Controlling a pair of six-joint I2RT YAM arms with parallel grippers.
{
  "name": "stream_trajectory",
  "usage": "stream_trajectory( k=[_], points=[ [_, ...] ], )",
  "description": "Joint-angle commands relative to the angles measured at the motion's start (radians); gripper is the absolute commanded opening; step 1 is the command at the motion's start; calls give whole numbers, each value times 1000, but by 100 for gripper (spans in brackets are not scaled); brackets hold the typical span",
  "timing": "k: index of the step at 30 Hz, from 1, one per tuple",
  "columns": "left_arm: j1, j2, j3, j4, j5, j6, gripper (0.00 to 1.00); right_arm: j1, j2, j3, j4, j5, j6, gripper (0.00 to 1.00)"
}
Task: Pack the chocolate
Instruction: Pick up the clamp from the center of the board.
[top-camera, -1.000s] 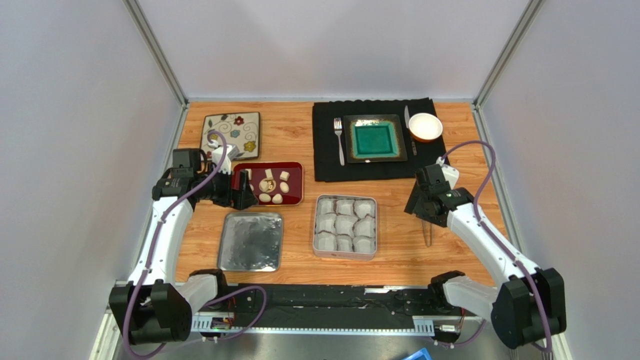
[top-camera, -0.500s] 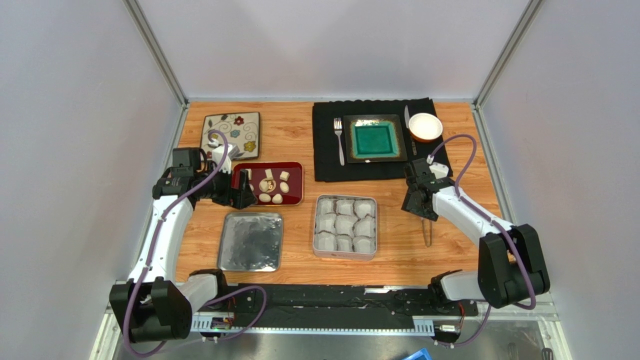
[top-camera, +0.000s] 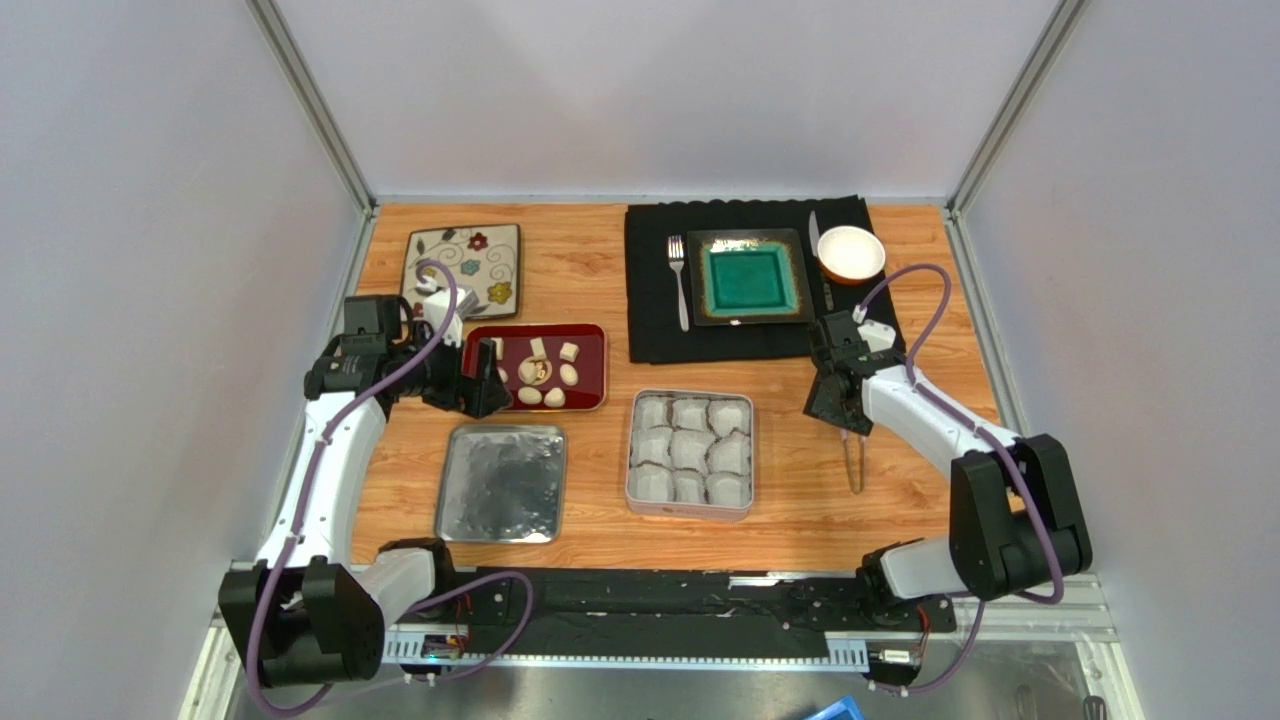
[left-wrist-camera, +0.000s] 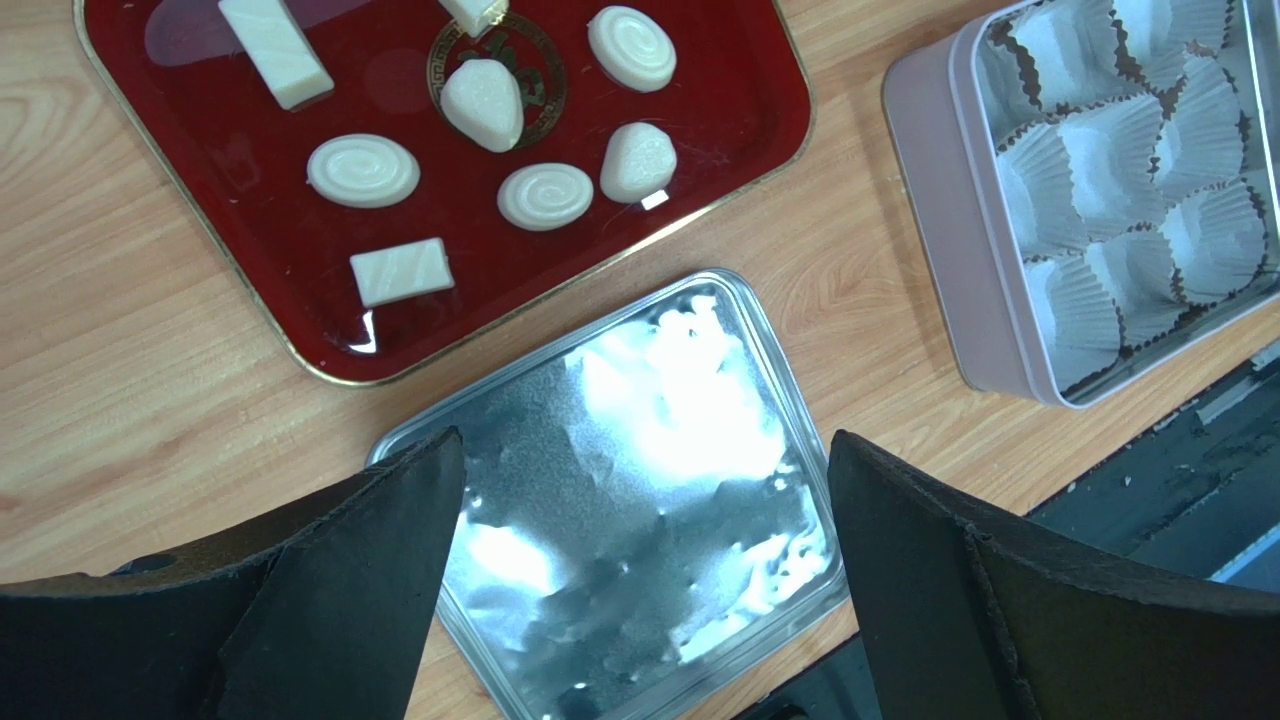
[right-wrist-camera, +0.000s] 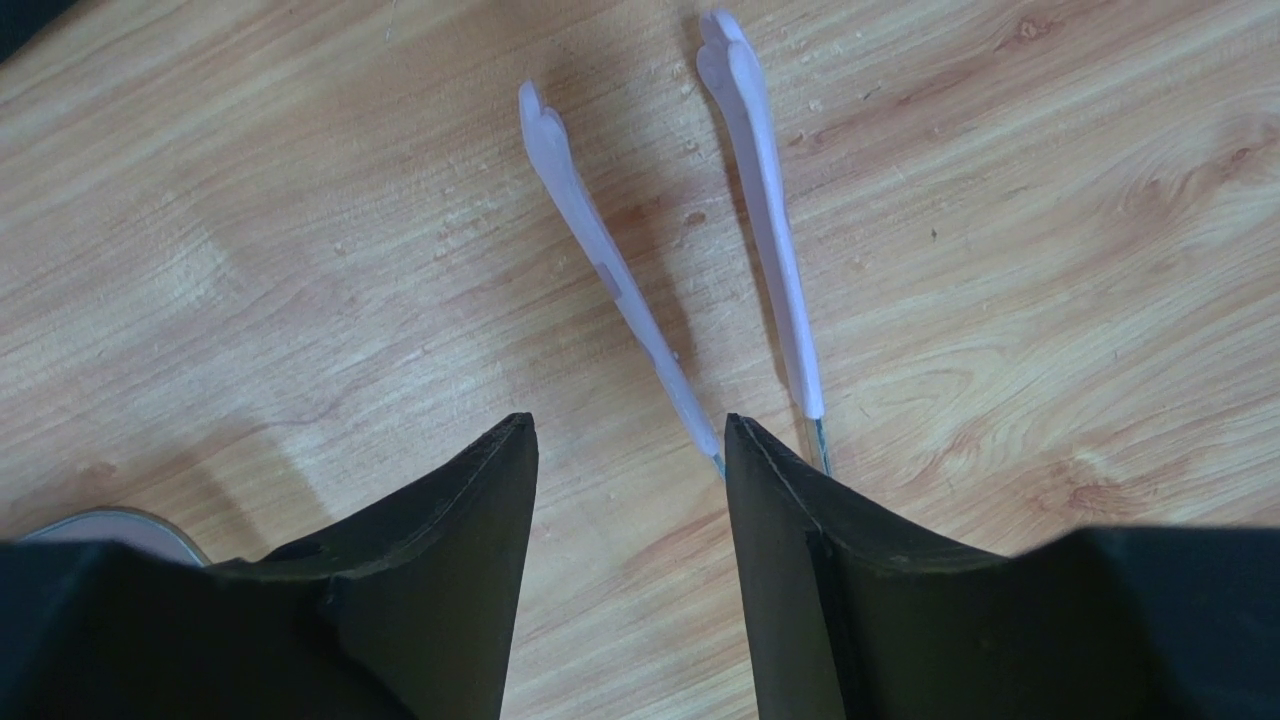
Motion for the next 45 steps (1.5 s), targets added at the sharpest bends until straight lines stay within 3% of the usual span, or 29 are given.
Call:
stream_trajectory(
  k=[1, 10, 13, 14, 15, 24, 27, 30, 33, 35, 37, 42, 45],
  points=[
    [6, -20, 0, 28, 0, 28, 99, -25, 36, 45, 43, -16, -15, 52],
    [6, -19, 6, 33, 0, 33, 99, -64, 90, 50, 75, -46, -29, 47],
    [6, -22, 4, 33, 9, 28, 99, -64, 101, 38, 90, -61, -34, 31],
    [6, -23, 3, 31, 12, 30, 99, -65, 104, 36, 96, -69, -34, 10],
    [6, -26, 3, 30, 14, 28, 99, -64, 107, 35, 96, -73, -37, 1],
    [6, -55, 38, 5, 45, 36, 99, 56, -28, 62, 46, -72, -71, 0],
    [6, -66, 52, -1, 78, 35, 99, 125, -121, 117, 34, -119, -142, 0],
    [6, -78, 66, 1, 114, 33, 99, 192, -227, 177, 49, -268, -245, 0],
    [6, -91, 82, 10, 225, 45, 99, 256, -315, 203, 106, -658, -336, 0],
    [6, -103, 84, 16, 299, 64, 99, 278, -341, 206, 158, -769, -353, 0],
    [6, -134, 75, 13, 481, 138, 99, 304, -347, 213, 175, -907, -379, 0],
    [6, -258, -2, 108, 886, 160, 99, 459, -252, 280, 80, -995, -477, 0],
    [6, -237, 0, 190, 1017, 92, 99, 566, -140, 349, 17, -949, -537, 0]
  ],
)
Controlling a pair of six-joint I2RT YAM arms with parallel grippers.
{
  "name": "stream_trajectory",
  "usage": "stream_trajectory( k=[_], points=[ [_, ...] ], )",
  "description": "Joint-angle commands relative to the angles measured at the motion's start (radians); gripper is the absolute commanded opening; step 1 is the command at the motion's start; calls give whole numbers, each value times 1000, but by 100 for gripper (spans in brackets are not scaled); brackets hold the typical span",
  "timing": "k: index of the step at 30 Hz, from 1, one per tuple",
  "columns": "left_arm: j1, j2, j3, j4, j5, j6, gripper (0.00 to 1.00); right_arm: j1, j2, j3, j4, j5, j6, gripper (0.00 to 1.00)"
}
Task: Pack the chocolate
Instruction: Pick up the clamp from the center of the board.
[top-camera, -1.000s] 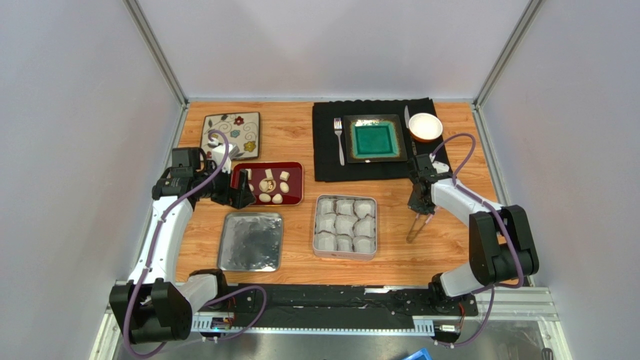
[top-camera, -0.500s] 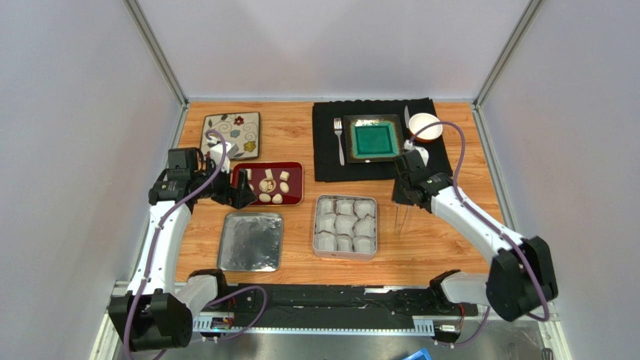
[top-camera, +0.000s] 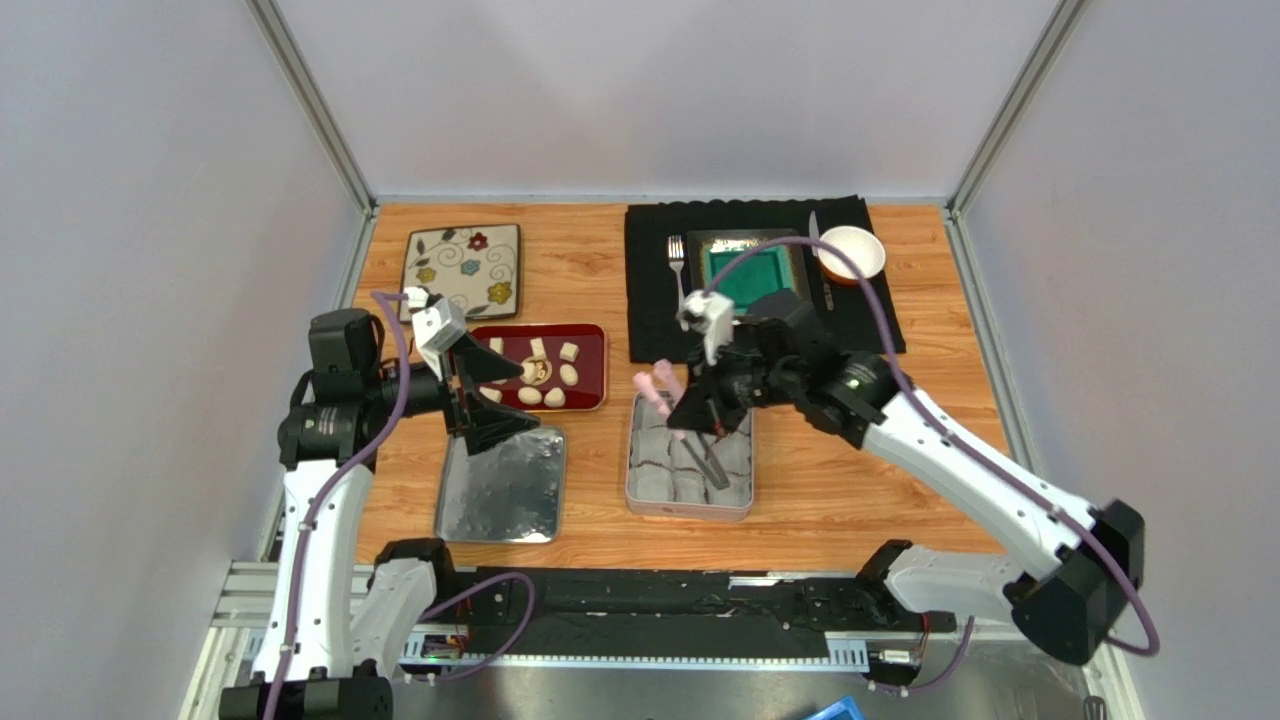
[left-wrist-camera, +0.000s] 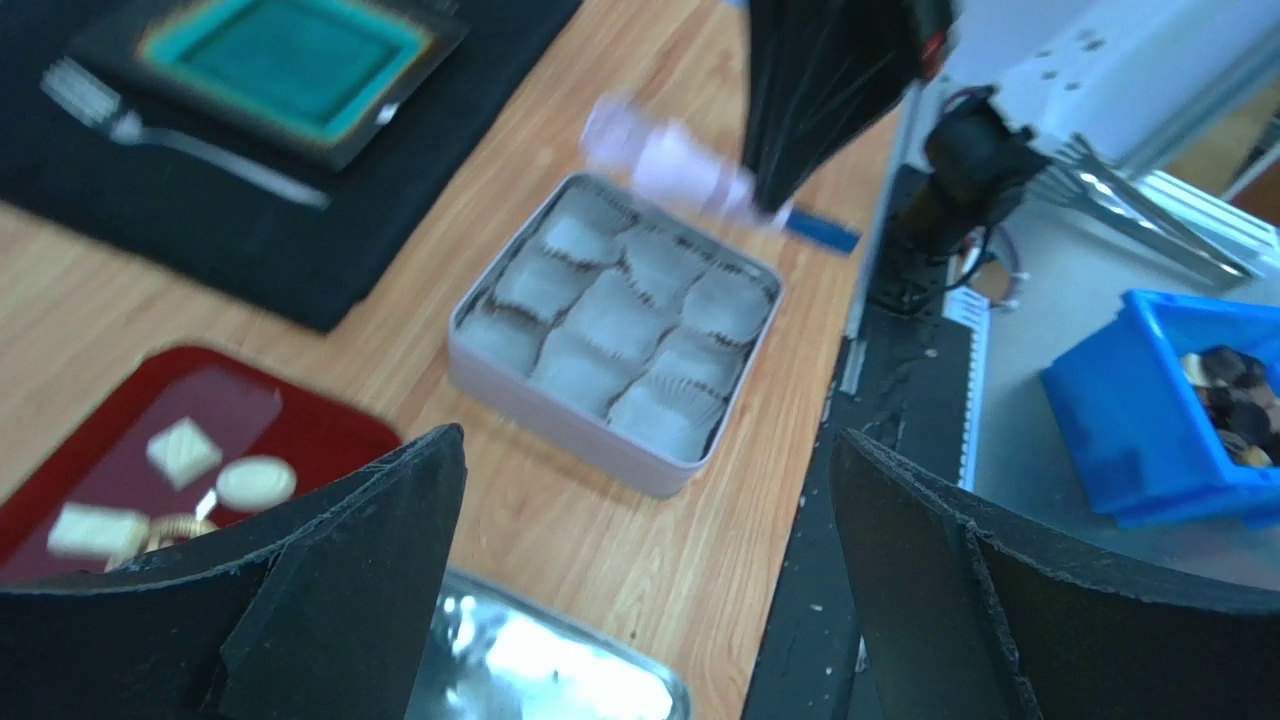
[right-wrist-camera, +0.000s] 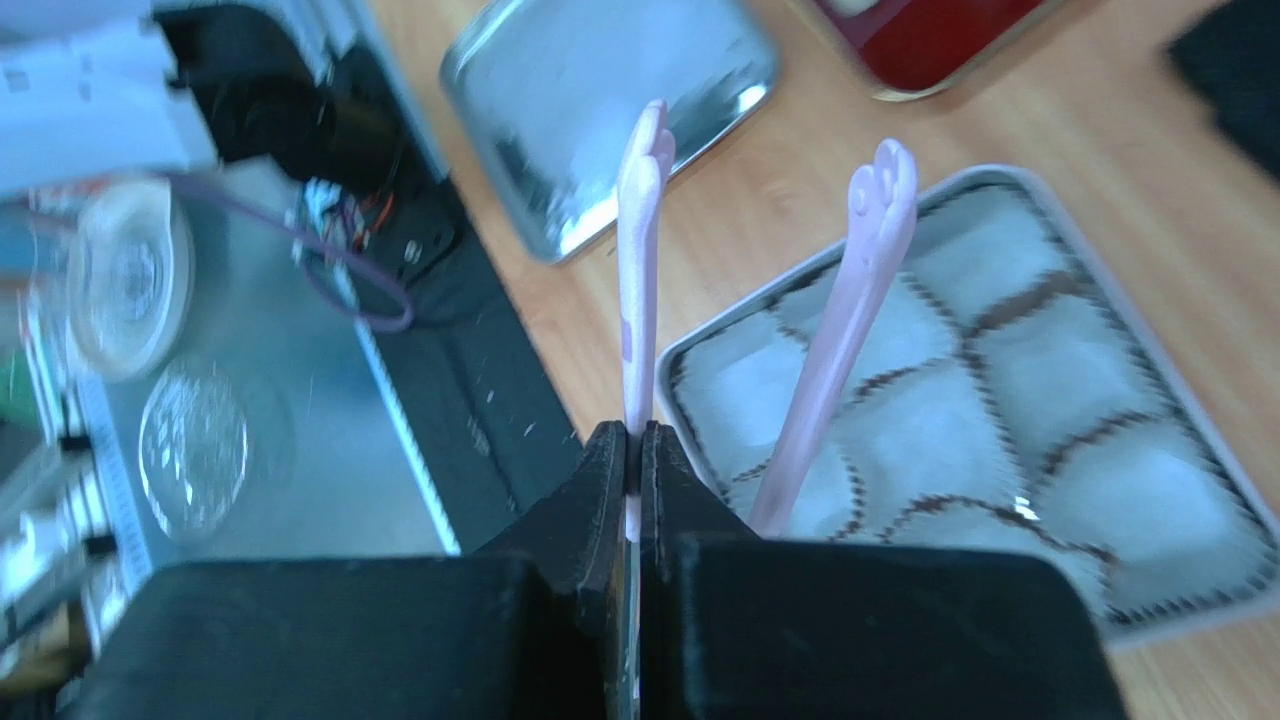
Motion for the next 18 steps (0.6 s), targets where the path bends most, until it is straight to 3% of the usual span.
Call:
stream_trajectory(
  k=[1, 6, 11, 18],
  points=[
    [4, 8, -13, 180, 364, -115, 99, 140, 131, 107, -82, -57, -135, 0],
    [6, 33, -110, 457, 491, -338, 93, 196, 267, 216, -86, -86, -143, 0],
    [1, 30, -170, 627, 524, -531, 83, 238, 304, 314, -107, -114, -166, 0],
    [-48, 19, -189, 636, 526, -524, 77, 241, 326, 345, -99, -190, -166, 0]
  ],
)
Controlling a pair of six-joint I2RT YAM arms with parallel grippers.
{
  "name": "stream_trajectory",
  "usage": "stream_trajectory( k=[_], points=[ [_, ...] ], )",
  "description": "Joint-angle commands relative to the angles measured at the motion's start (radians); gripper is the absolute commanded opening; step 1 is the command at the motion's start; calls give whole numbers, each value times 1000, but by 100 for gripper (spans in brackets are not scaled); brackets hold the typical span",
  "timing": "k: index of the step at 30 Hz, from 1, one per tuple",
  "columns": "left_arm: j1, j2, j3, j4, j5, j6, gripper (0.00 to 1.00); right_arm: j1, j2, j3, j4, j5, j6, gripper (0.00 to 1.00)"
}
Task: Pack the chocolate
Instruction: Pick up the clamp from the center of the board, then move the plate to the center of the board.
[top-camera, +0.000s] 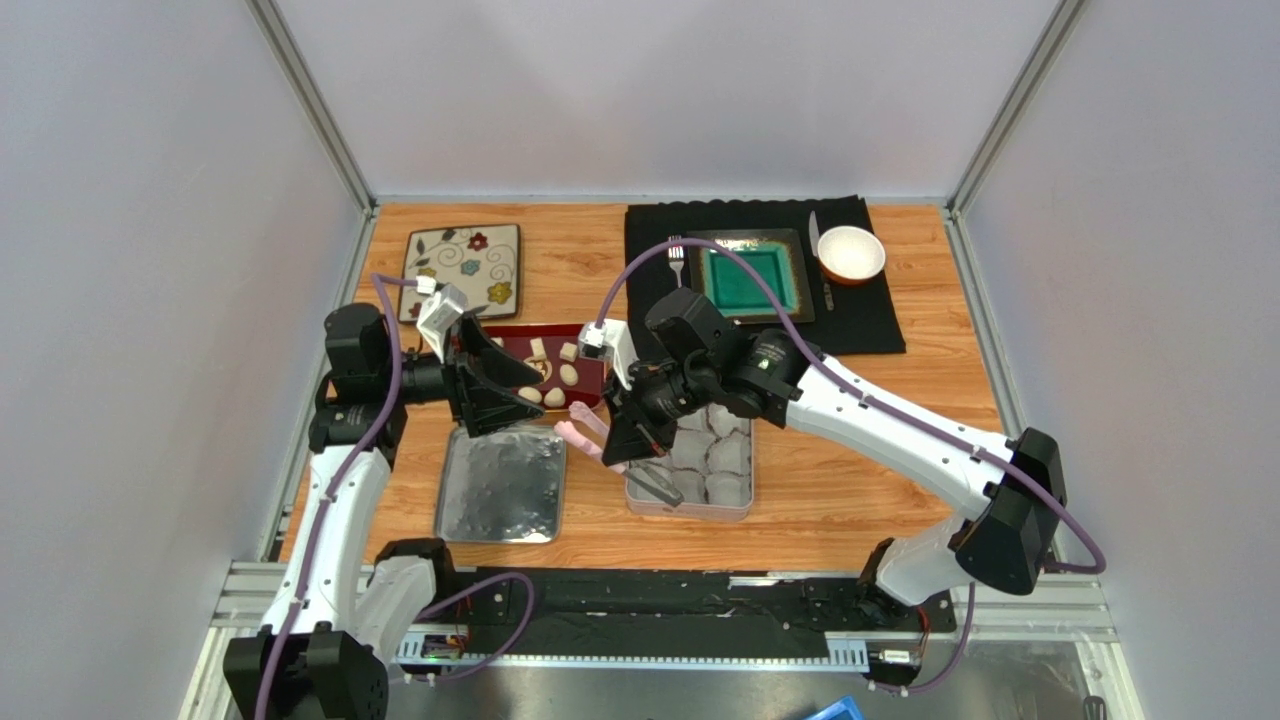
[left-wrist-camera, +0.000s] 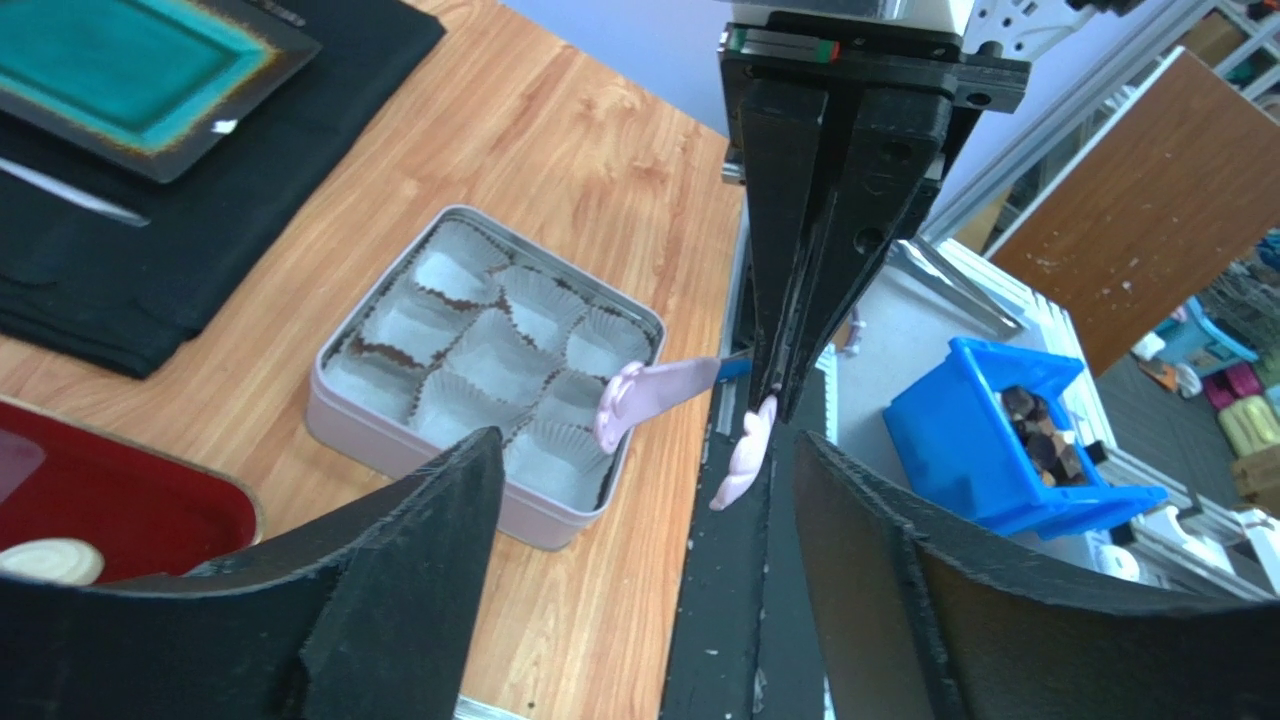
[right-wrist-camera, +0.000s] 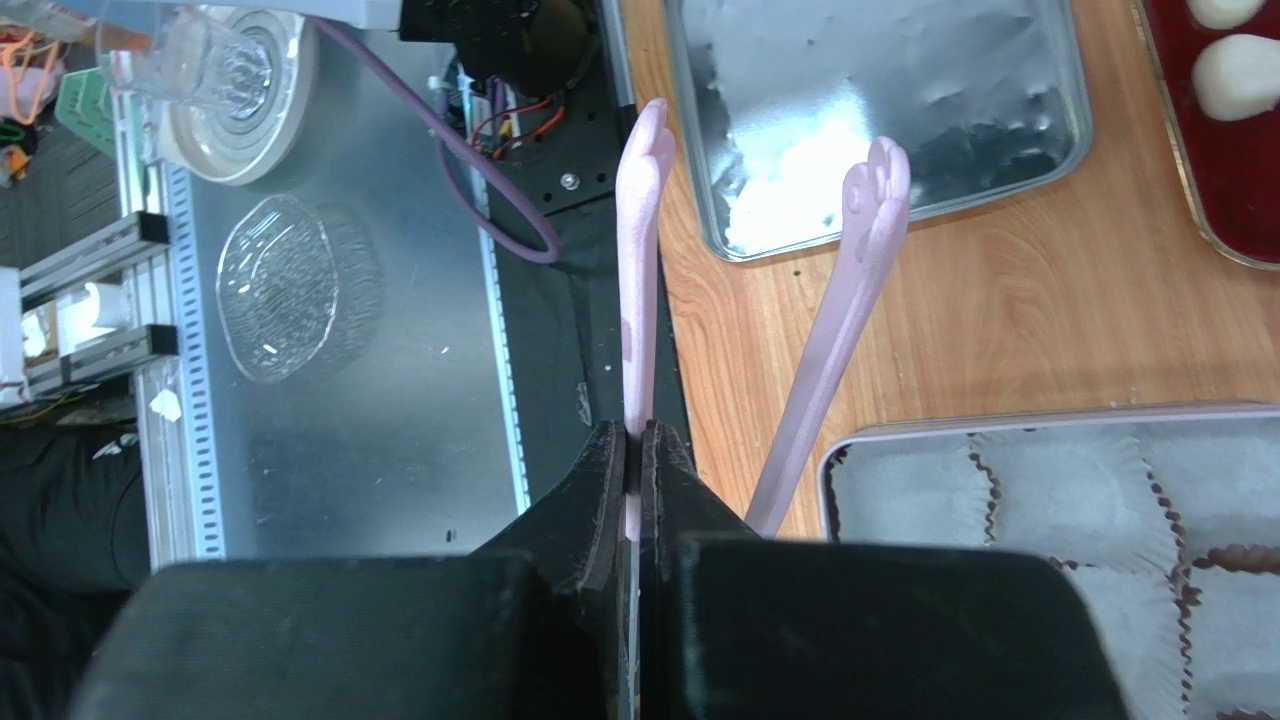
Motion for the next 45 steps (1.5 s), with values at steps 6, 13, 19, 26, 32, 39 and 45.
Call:
stream_trajectory(
  k=[6, 13, 19, 26, 32, 39, 45],
  points=[
    [-64, -28, -14, 64, 301, -39, 64, 3, 55, 90, 5, -85, -31, 0],
    [-67, -63, -66, 148, 302, -133, 57, 2, 92, 141, -19, -85, -58, 0],
    [-67, -73, -103, 181, 302, -165, 54, 2, 97, 161, -33, -89, -66, 0],
    [-91, -76, -102, 209, 302, -169, 43, 2, 113, 176, -36, -100, -64, 0],
    [-98, -80, -132, 300, 304, -258, 37, 3, 112, 176, -28, -91, -66, 0],
    [-99, -86, -143, 290, 304, -266, 48, -3, 98, 176, -31, -74, -75, 0],
    [-99, -83, -143, 291, 304, -263, 42, -7, 92, 184, -44, -77, -83, 0]
  ],
)
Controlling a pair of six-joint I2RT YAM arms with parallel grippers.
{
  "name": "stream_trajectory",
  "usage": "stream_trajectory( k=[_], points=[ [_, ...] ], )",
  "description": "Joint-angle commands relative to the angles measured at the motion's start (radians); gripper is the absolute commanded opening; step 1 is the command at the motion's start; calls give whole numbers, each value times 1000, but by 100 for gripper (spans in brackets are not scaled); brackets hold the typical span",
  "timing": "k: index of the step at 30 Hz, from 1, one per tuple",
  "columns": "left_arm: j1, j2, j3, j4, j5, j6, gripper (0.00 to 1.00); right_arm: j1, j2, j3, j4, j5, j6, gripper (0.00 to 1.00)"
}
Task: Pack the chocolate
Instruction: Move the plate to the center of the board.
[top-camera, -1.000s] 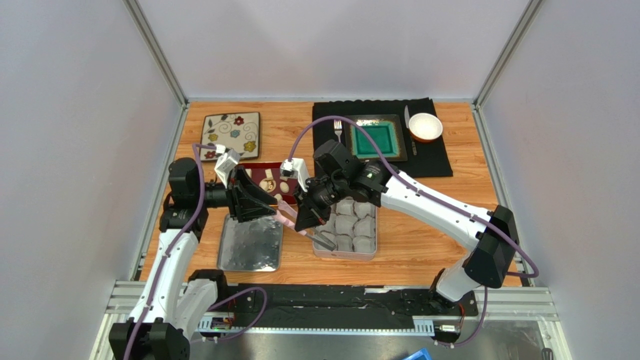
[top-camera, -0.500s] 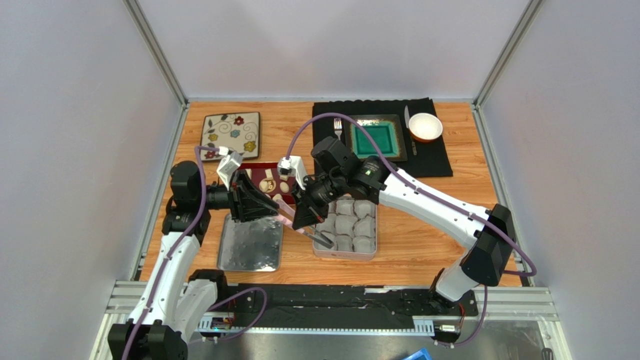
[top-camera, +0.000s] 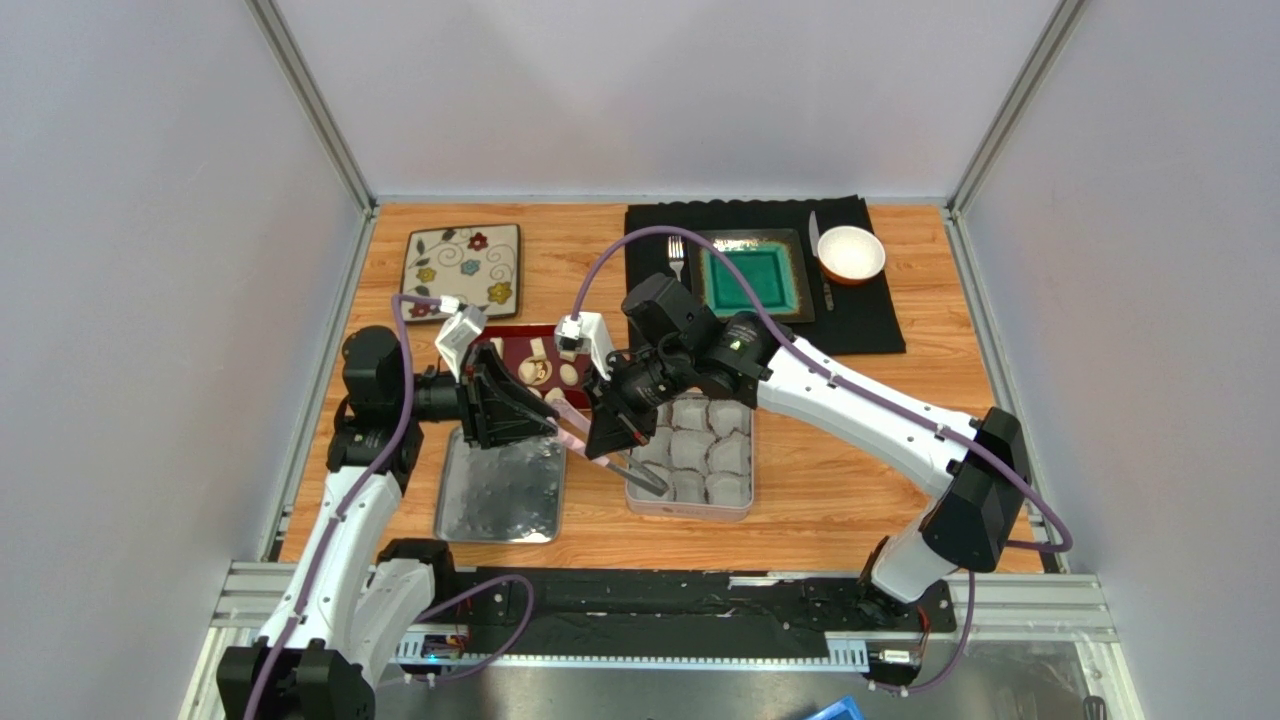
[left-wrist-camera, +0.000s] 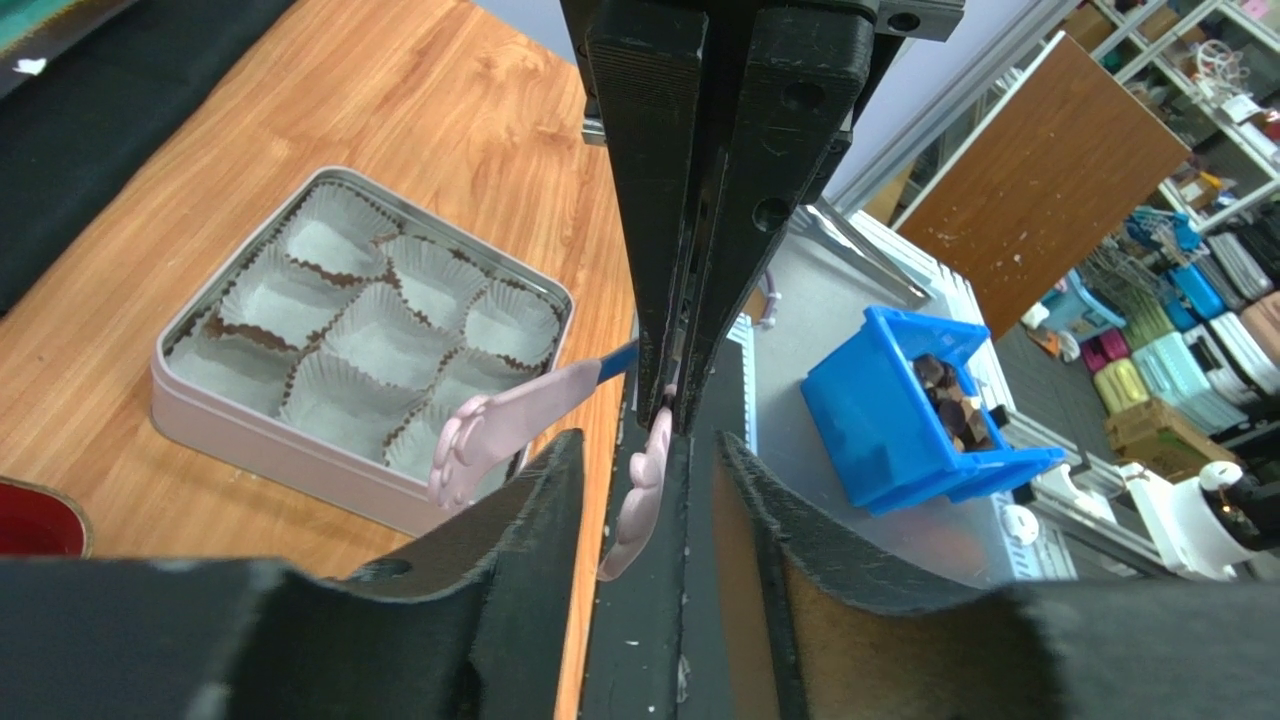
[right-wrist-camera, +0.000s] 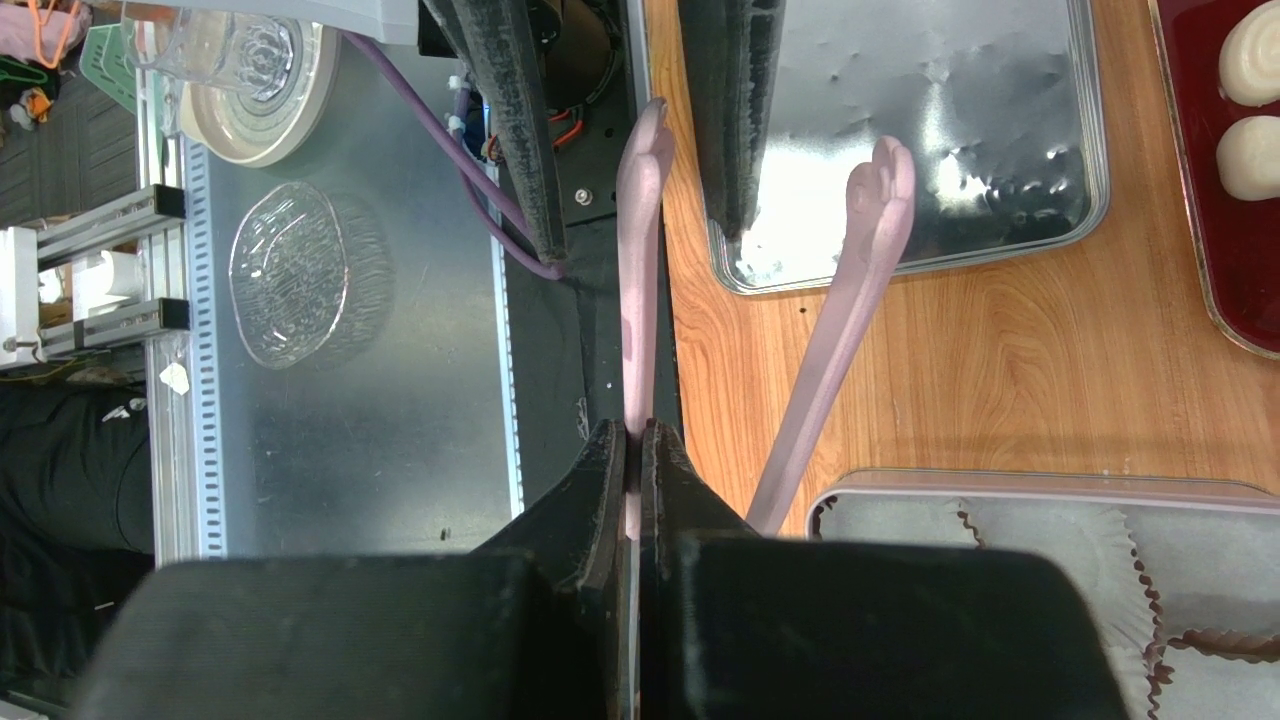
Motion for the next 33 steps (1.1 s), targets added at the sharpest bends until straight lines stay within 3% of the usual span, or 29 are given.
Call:
stream_trajectory(
  k=[1, 4, 6, 11, 14, 18, 23, 25, 29, 33],
  points=[
    [-6, -15, -3, 43, 289, -6, 29, -6, -26, 53, 4, -8, -22, 0],
    [-12, -14, -4, 50, 289, -6, 13, -7, -26, 61, 3, -13, -23, 0],
    [-13, -14, -4, 51, 291, -7, 9, -9, -27, 64, 1, -11, -25, 0],
    [-13, -17, -7, 48, 289, -15, 13, -17, -32, 78, -4, 0, -33, 0],
    [-13, -17, -9, 45, 289, -9, 0, -20, -31, 81, 2, 10, -31, 0],
    [-13, -14, 2, 33, 288, -1, 0, -26, -41, 67, 45, 52, -10, 0],
    [-13, 18, 89, -232, 224, 199, 0, -49, -95, 30, 130, 96, 45, 1],
    [-13, 40, 118, -288, 185, 236, 0, -58, -118, 20, 150, 125, 52, 3],
    [-12, 89, 161, -292, 133, 218, 0, -76, -196, -31, 203, 254, 73, 21],
    [-12, 104, 186, -207, 69, 124, 0, -130, -296, -149, 301, 277, 139, 34]
  ],
)
